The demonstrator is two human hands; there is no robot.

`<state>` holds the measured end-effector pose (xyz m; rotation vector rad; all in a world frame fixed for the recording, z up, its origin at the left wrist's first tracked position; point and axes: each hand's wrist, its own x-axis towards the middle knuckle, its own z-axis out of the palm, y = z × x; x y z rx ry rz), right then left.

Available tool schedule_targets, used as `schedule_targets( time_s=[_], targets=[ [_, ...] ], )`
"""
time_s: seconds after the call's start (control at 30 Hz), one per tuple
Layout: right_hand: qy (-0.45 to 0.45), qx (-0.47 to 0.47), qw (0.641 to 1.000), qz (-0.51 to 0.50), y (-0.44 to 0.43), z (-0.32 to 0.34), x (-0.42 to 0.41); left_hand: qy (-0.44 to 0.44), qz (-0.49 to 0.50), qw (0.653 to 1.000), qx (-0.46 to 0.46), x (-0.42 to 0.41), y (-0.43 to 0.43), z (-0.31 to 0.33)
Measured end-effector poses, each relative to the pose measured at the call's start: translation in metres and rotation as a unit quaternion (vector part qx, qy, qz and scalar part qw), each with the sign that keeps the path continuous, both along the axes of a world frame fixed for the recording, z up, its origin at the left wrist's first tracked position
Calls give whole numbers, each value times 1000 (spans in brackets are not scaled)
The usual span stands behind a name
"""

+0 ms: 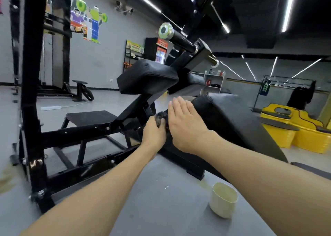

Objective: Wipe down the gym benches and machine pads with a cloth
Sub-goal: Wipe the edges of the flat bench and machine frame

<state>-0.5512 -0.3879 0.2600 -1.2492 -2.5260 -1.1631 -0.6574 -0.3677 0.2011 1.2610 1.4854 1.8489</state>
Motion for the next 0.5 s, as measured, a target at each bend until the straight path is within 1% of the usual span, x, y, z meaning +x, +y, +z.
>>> schedule_targets(
  time_s=[0.03,0.07,0.1,0.13,0.2,0.23,0.27,0.33,0.4,0.43,0.5],
  targets=[
    [30,-36,999,8,-13,3,3,-4,-45,999,28,8,-17,12],
    [78,-58,995,29,-25,5,9,-6,-83,995,50,17,-31,22],
    [141,-64,986,55,-38,5,21,12,-108,992,69,29,-45,32],
    [201,-50,975,85,-48,6,34,40,-121,988,89,41,-58,40],
    [293,15,945,147,-66,6,78,100,-151,975,133,76,-79,52],
    [330,43,927,172,-73,7,104,128,-167,966,148,97,-87,57],
    [357,63,916,175,-83,8,137,154,-197,955,161,124,-95,62],
    [384,76,908,152,-97,10,194,199,-237,934,179,177,-103,68],
    [415,71,902,99,-110,6,251,224,-273,917,188,236,-106,70],
    [425,69,900,66,-118,1,282,238,-294,907,183,270,-109,68],
    [446,51,894,1,-140,-14,342,263,-348,889,141,336,-119,59]
  ],
)
